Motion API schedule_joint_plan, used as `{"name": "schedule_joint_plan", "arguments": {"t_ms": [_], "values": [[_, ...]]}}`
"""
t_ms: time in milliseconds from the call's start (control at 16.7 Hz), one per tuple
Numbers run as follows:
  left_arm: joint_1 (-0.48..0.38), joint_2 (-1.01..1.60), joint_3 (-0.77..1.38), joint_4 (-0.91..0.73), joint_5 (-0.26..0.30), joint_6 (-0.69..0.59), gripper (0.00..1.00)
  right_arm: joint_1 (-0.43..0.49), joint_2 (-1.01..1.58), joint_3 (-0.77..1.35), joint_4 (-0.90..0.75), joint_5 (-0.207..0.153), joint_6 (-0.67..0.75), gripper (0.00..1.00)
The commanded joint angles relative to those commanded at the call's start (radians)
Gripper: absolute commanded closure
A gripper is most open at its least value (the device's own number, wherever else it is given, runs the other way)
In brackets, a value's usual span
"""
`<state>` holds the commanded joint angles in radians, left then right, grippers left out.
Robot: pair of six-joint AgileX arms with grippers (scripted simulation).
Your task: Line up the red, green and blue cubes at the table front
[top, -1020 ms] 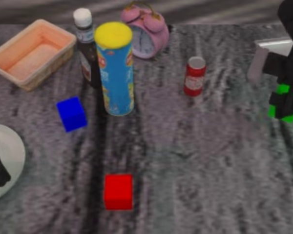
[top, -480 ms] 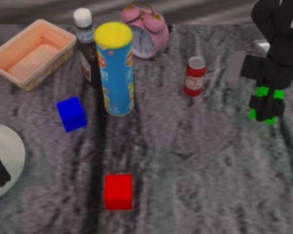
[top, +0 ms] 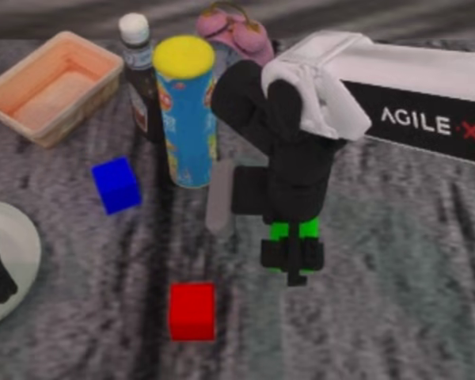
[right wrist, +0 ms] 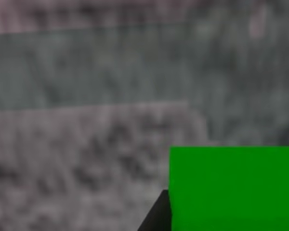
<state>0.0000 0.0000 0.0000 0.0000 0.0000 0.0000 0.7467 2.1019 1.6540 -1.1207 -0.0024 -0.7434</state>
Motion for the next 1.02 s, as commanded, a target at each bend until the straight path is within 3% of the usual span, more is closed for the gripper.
{"name": "schedule_joint_plan", "arguments": {"t_ms": [240, 660, 1020], "values": [[0.000, 0.000, 0.000, 0.000, 0.000, 0.000, 0.00, 0.132, -0.023, -0.012, -0.003, 0.001, 0.061, 1.00], [0.000, 0.000, 0.000, 0.000, 0.000, 0.000, 0.00, 0.136, -0.015, -0.022, 0.013, 0.000, 0.066, 1.00], [0.000, 0.000, 0.000, 0.000, 0.000, 0.000, 0.00, 0.135, 0.041, -0.150, 0.204, 0.001, 0.068, 1.00]]}}
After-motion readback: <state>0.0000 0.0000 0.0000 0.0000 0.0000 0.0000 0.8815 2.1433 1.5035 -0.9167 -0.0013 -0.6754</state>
